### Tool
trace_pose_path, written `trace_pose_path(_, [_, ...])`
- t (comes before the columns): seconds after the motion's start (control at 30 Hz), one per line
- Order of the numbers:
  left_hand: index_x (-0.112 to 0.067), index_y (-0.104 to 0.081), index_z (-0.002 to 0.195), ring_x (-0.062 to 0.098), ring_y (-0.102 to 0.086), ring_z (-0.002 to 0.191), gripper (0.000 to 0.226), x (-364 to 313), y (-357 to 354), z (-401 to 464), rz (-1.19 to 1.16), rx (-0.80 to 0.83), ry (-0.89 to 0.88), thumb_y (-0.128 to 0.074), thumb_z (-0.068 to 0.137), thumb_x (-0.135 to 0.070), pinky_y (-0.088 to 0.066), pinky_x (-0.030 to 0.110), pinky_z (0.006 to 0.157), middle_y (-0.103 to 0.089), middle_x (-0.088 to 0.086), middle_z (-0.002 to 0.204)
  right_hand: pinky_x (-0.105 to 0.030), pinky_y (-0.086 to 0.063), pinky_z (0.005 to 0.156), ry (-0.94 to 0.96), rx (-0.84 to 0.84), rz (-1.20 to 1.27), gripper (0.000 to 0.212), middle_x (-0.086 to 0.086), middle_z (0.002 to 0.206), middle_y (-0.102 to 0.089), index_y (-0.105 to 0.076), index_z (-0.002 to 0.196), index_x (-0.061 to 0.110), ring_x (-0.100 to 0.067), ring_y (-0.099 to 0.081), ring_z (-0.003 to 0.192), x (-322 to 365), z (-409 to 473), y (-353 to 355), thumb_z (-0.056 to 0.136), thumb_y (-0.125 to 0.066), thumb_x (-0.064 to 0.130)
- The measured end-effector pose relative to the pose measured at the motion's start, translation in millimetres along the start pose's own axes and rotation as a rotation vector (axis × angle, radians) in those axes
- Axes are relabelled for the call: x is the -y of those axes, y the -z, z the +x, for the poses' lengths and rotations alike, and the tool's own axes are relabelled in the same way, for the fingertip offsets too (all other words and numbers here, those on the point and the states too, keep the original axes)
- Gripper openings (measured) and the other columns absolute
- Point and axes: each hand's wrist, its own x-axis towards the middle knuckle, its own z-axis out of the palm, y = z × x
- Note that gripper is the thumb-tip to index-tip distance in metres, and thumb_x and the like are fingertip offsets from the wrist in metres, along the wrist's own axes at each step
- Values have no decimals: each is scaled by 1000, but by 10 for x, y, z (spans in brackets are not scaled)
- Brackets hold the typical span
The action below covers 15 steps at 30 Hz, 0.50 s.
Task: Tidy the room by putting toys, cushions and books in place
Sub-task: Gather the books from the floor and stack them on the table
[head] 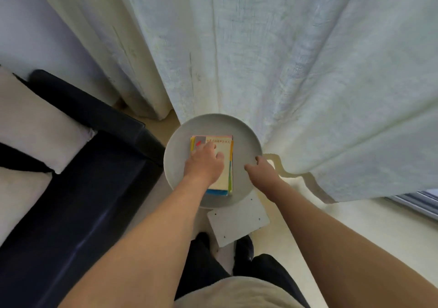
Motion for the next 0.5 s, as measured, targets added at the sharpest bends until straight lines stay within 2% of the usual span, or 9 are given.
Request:
trace_pose_path(0.1, [-16,-50,134,30,-49,119,42,-225,165,-205,89,-7,-119,-37,99,-37,-43,47,99,-54,9,132,-33,-47,80,49,-49,-72,51,-9,119,-50,-40,140,5,-23,-53,99,-37,-345,146,92,-48,21])
trace_pose_path(0.17, [-17,-49,133,30,-49,119,40,-308,300,-300,143,-6,-192,-36,101,-38,-41,46,100,-54,9,131,-31,-45,72,56,-104,-75,45,-8,113,-51,-42,134,4,-27,-57,96,-74,-543,223,92,-48,18])
trace_pose_path(0.23, [-18,-48,135,30,-48,123,41,-295,400,-342,155,1,-215,-35,101,-37,-39,45,102,-52,8,136,-31,-44,74,60,-137,-80,45,-11,123,-52,-41,136,5,-26,-56,98,-103,-662,262,93,-47,18])
trace_pose_path(0.3, [-17,-47,135,29,-47,125,42,-258,504,-381,161,14,-221,-34,101,-37,-39,46,104,-50,6,139,-31,-41,79,56,-176,-85,48,-13,137,-46,-38,140,6,-24,-51,102,-96,-804,285,95,-46,19])
trace_pose_path(0.37, [-15,-49,132,29,-49,122,40,-236,598,-398,187,19,-263,-35,100,-35,-40,44,103,-52,7,137,-31,-38,84,50,-228,-78,51,-12,145,-40,-34,144,6,-27,-49,114,-86,-951,295,96,-44,19])
trace_pose_path(0.43, [-14,-49,133,28,-48,124,41,-274,679,-423,213,30,-320,-35,100,-34,-40,42,103,-51,8,139,-29,-34,85,51,-267,-84,54,-10,150,-36,-29,149,9,-27,-45,125,-106,-1084,308,97,-42,21])
trace_pose_path(0.5, [-15,-43,142,27,-44,131,46,-370,723,-466,224,47,-366,-34,101,-34,-38,41,106,-45,6,146,-26,-31,83,40,-303,-100,57,-8,151,-36,-27,151,11,-24,-44,127,-155,-1199,337,97,-41,22])
